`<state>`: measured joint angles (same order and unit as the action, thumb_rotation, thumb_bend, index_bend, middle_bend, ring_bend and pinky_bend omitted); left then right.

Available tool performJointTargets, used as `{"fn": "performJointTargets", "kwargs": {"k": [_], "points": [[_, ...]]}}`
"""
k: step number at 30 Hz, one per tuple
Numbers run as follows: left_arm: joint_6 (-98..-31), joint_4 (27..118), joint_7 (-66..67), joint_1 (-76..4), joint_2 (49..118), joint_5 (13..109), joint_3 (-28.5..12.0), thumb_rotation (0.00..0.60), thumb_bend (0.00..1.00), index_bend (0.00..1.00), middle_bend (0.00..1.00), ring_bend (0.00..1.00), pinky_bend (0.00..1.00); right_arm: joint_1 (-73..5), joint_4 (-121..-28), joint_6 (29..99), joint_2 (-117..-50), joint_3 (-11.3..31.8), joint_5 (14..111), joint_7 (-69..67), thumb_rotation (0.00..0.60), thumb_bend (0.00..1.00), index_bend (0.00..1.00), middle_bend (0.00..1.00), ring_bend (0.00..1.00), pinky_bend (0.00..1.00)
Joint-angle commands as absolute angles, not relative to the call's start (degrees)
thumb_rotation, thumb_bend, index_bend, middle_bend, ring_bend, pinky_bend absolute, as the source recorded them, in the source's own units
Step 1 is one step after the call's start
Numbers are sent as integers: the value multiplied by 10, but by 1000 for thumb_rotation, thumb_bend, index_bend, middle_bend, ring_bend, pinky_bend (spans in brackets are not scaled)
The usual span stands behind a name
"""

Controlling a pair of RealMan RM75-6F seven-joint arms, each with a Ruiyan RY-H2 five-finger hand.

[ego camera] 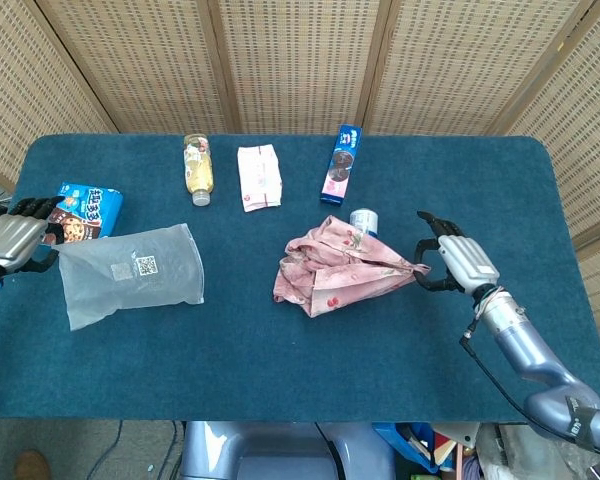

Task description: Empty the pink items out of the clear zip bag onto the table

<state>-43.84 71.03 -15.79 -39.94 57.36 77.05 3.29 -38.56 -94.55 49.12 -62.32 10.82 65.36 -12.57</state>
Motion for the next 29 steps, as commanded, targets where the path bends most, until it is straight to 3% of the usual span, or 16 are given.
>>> {"fn": "performJointTargets", "kwargs": {"k": [1, 5, 9, 20, 24, 29], "points": [[-445, 735, -165, -388, 569, 754, 22, 600, 114, 0, 0, 0, 0, -359, -951, 563, -612, 95, 695, -54, 600, 0, 0, 0, 0, 0], [-516, 772, -142, -348, 566, 726, 2, 600, 101, 0, 0, 0, 0, -313, -949, 674, -611, 83, 735, 25, 600, 0, 0, 0, 0, 0], [-610, 812, -88, -297, 575, 691, -14, 600, 100, 0, 0, 0, 0, -264, -932, 757, -614, 69, 775, 21, 600, 0, 0, 0, 0, 0], [-868, 975, 92, -148, 613, 666, -6, 600, 100, 0, 0, 0, 0, -145, -888, 899, -635, 11, 857, -6, 600, 0, 0, 0, 0, 0], [-905, 1032, 112, -114, 617, 685, 13, 600, 100, 0, 0, 0, 0, -113, -909, 930, -638, -7, 878, 6, 600, 0, 0, 0, 0, 0], [-930, 1033, 134, -92, 631, 734, 32, 600, 100, 0, 0, 0, 0, -83, -934, 966, -641, -21, 911, 22, 600, 0, 0, 0, 0, 0]]}}
